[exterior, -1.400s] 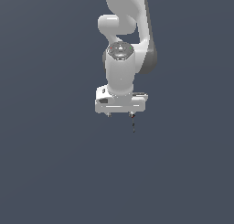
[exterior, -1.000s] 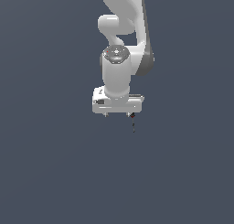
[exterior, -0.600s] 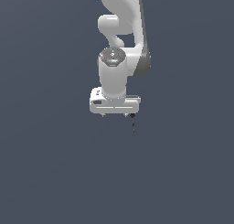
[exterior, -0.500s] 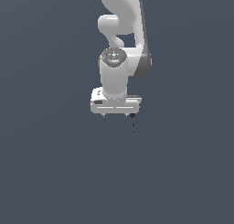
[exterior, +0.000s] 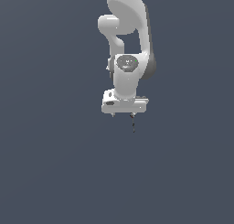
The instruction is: Pick up the object and move it to a goal position.
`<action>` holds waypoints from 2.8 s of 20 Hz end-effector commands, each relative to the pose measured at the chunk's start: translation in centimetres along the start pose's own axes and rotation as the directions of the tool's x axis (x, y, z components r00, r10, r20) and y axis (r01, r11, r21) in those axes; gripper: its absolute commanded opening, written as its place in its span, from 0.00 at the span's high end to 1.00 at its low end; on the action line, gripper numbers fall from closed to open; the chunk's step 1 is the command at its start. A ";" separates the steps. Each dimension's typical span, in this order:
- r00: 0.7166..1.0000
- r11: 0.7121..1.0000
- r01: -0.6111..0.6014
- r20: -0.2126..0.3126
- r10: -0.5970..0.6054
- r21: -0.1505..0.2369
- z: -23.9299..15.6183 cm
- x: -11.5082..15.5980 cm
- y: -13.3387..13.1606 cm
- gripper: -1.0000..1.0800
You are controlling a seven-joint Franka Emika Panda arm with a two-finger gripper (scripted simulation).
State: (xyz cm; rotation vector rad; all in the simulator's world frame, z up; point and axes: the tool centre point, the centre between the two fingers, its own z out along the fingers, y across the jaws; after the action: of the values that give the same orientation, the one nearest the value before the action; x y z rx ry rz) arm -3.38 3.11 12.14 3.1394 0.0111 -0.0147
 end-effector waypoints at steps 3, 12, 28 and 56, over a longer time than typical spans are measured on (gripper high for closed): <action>1.000 1.000 0.010 -0.004 -0.010 0.000 2.5 -2.3 -2.8 0.04; 1.000 1.000 0.022 -0.009 -0.022 0.001 5.3 -5.8 -6.1 0.04; 1.000 1.000 0.025 -0.009 -0.025 0.002 8.5 -6.4 -6.5 0.04; 1.000 1.000 0.025 -0.009 -0.025 0.002 9.2 -5.5 -5.5 1.00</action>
State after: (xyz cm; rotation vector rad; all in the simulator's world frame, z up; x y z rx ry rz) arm -9.35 8.88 2.49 3.1411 0.0510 -0.0026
